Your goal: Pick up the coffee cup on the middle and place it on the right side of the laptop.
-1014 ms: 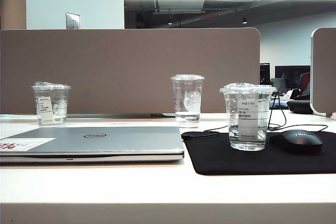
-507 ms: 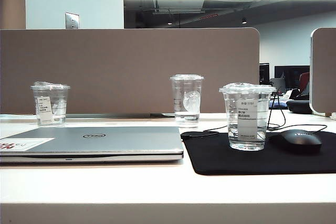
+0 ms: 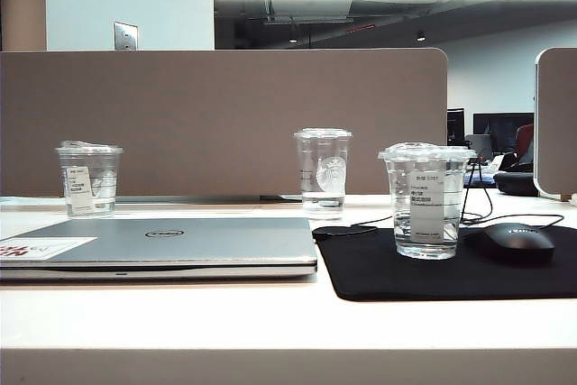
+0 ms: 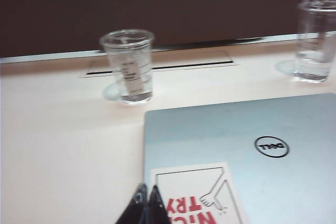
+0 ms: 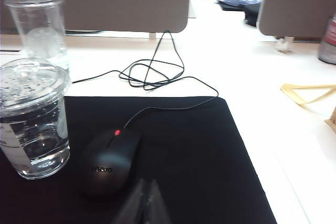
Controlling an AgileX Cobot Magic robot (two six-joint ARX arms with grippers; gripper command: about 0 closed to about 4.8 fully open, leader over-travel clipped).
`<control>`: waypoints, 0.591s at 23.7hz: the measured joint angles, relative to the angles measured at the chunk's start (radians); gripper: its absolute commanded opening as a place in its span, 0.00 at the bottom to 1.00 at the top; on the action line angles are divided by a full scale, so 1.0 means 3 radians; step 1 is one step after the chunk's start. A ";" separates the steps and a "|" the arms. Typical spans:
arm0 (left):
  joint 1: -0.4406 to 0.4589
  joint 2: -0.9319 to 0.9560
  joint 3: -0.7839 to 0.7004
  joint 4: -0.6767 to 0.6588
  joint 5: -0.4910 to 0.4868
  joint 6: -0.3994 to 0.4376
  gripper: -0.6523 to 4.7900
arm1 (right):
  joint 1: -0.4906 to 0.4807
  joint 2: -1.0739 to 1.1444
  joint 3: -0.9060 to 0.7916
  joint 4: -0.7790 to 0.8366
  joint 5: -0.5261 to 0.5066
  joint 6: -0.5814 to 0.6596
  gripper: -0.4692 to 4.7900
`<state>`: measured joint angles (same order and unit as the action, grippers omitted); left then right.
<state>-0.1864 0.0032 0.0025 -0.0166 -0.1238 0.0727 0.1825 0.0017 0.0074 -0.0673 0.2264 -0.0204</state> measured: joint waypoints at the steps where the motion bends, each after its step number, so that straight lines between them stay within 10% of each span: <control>1: 0.0000 0.0000 0.0000 -0.0009 -0.0023 -0.0009 0.11 | 0.0000 0.0000 0.0000 -0.0008 0.0005 0.0000 0.08; 14: -0.0001 -0.0001 0.0000 -0.0123 -0.0034 -0.0020 0.11 | 0.0001 0.0000 0.0000 -0.0107 0.0006 0.0000 0.08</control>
<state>-0.1867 0.0029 0.0025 -0.0536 -0.1341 0.0666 0.1829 0.0017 0.0074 -0.0994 0.2283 -0.0204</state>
